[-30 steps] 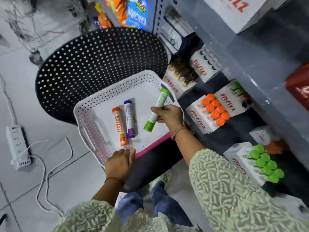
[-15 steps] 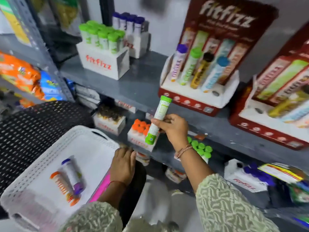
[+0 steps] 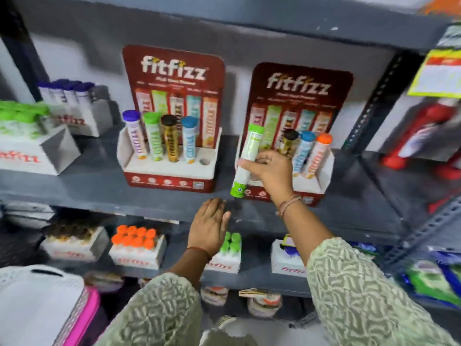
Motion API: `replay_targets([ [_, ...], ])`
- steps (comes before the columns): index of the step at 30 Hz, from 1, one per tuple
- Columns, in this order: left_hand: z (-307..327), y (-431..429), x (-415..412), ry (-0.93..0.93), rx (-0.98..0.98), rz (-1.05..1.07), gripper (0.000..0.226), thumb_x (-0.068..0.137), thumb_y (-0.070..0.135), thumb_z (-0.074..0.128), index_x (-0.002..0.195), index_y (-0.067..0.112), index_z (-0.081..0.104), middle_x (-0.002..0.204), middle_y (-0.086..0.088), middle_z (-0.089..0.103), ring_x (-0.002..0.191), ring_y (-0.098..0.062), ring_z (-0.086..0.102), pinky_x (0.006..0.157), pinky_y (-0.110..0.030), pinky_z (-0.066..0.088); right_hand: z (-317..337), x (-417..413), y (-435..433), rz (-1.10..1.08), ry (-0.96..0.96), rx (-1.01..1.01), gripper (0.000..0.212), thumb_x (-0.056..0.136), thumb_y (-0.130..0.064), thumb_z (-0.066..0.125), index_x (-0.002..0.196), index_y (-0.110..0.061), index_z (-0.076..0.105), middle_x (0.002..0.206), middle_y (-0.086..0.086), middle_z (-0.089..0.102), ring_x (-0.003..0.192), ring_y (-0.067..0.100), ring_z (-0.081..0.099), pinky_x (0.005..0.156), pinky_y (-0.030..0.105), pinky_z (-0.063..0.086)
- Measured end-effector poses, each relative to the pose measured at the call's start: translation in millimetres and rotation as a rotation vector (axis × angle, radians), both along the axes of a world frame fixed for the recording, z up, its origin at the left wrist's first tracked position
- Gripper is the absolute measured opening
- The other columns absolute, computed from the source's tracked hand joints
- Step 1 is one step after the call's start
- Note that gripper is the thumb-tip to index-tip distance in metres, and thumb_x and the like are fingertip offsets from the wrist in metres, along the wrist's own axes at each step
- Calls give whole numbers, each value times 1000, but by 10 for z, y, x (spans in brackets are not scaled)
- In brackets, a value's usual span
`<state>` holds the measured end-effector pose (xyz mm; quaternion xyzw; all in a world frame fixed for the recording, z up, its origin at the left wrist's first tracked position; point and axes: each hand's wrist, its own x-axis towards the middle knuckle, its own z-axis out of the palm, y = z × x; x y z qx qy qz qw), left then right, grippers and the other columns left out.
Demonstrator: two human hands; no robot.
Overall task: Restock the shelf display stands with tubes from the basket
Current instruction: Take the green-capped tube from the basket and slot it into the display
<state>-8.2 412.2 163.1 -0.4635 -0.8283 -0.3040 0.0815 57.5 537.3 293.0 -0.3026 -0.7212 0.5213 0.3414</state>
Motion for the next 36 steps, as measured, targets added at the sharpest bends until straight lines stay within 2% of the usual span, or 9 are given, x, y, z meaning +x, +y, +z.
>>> replay_targets([
  [3, -11, 116, 80, -34, -50, 11, 78, 97, 43, 3, 101, -4, 65, 103, -25, 67, 97, -40, 61, 90, -45, 46, 170, 66, 192, 86, -33, -89, 25, 69, -5, 75, 61, -20, 56, 64, 0, 59, 58, 13, 55, 50, 22, 44],
  [7, -42, 182, 77, -15, -29, 47, 79, 96, 45, 3, 101, -5, 65, 104, -25, 66, 98, -41, 60, 96, -38, 28, 367, 124, 454, 135, -32, -196, 26, 71, 12, 56, 62, -13, 55, 51, -1, 59, 55, 18, 53, 51, 27, 45],
  [11, -19, 206, 93, -26, -41, 58, 79, 96, 45, 3, 100, -4, 65, 103, -25, 67, 98, -41, 60, 95, -37, 28, 589, 148, 622, 211, 12, -411, 45, 74, 17, 41, 45, -14, 54, 29, -7, 47, 34, 7, 49, 53, 29, 53],
  [13, -7, 201, 111, -49, -56, 60, 78, 96, 46, 3, 102, -3, 64, 105, -24, 66, 100, -40, 59, 98, -41, 35, 707, 159, 676, 276, 50, -549, 46, 80, 11, 43, 45, -14, 59, 49, 1, 58, 51, 10, 59, 64, 34, 55],
  [15, 0, 192, 118, -59, -71, 60, 78, 95, 47, 2, 105, -1, 63, 107, -22, 66, 102, -40, 58, 94, -46, 43, 827, 159, 685, 320, 37, -569, 17, 83, -6, 56, 68, -13, 59, 81, 6, 56, 81, 21, 59, 67, 38, 57],
  [18, -13, 188, 110, -62, -82, 62, 78, 95, 47, 2, 107, -1, 62, 109, -22, 65, 104, -40, 57, 94, -52, 42, 902, 109, 743, 287, -101, -266, 5, 82, -15, 63, 82, -16, 58, 85, 2, 59, 81, 19, 60, 58, 32, 60],
  [23, -8, 186, 111, -64, -81, 56, 78, 95, 47, 2, 107, -1, 62, 109, -22, 65, 104, -39, 57, 95, -53, 40, 970, -5, 794, 190, -210, 71, 52, 72, -2, 72, 119, -8, 50, 108, 8, 56, 85, 18, 60, 57, 22, 55],
  [26, -17, 180, 100, -65, -89, 45, 78, 95, 48, 2, 109, 0, 62, 111, -22, 64, 107, -39, 56, 97, -53, 38, 1007, -47, 800, 225, -304, 214, 50, 69, -2, 74, 115, -9, 57, 109, 5, 57, 97, 17, 55, 67, 17, 46],
  [36, -26, 149, 72, -45, -131, 6, 82, 93, 52, -2, 114, 1, 58, 118, -21, 61, 113, -40, 52, 100, -47, 30, 1031, -105, 889, 229, -540, 470, 35, 67, 7, 66, 96, -12, 70, 104, 1, 59, 94, 17, 57, 85, 34, 53],
])
